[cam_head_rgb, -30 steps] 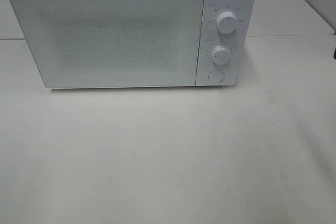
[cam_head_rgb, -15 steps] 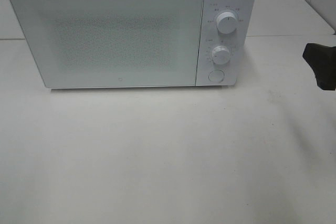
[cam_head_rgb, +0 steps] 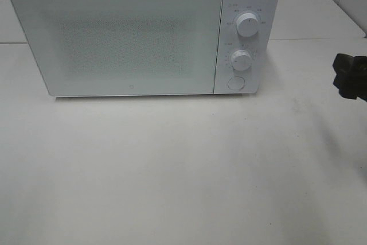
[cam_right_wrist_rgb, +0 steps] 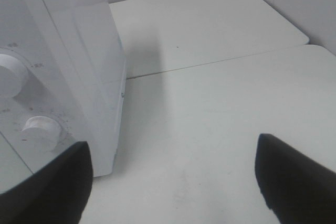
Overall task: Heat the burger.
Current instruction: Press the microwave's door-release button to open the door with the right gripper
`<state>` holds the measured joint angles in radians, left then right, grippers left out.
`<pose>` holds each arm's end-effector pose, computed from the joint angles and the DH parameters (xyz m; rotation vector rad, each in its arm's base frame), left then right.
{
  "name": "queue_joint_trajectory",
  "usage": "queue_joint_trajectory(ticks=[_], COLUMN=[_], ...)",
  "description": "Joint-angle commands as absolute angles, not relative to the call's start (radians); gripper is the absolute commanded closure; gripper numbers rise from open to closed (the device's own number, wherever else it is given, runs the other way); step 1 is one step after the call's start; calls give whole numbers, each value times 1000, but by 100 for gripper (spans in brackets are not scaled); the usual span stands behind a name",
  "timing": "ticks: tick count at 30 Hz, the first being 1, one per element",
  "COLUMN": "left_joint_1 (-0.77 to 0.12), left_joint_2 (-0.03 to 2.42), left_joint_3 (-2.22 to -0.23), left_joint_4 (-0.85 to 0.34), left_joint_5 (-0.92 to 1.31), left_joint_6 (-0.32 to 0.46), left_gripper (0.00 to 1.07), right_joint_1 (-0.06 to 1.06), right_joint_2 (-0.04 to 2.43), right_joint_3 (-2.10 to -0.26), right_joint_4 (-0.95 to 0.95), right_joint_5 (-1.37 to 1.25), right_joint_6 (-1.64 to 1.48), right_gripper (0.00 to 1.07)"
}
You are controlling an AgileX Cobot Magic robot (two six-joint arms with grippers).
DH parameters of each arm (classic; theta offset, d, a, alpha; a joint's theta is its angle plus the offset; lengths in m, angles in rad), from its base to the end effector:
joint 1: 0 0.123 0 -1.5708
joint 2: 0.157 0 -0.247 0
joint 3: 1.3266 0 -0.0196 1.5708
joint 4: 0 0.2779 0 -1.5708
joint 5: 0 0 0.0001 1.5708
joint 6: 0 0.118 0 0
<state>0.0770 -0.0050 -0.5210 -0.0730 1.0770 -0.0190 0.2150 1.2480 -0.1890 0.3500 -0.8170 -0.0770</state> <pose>0.0775 -0.0016 0.2837 -0.0923 2.0307 -0.0507 0.2450 0.0233 0.1269 0.1423 1.7454 0.0576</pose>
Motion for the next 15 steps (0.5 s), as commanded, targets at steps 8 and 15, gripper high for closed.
queue_joint_trajectory(ticks=[8,15], left_joint_1=[80,80], left_joint_2=[-22,-22], left_joint_3=[-517,-517], left_joint_4=[-81,-81], left_joint_5=[1068,1068], left_joint_6=[-17,-17], left_gripper=[9,9], right_joint_1=[560,676], right_joint_2=[1399,1452], right_joint_3=[-187,-188], right_joint_4=[672,750], right_joint_5=[-1064,-1126], right_joint_6=[-86,179], right_gripper=[42,59])
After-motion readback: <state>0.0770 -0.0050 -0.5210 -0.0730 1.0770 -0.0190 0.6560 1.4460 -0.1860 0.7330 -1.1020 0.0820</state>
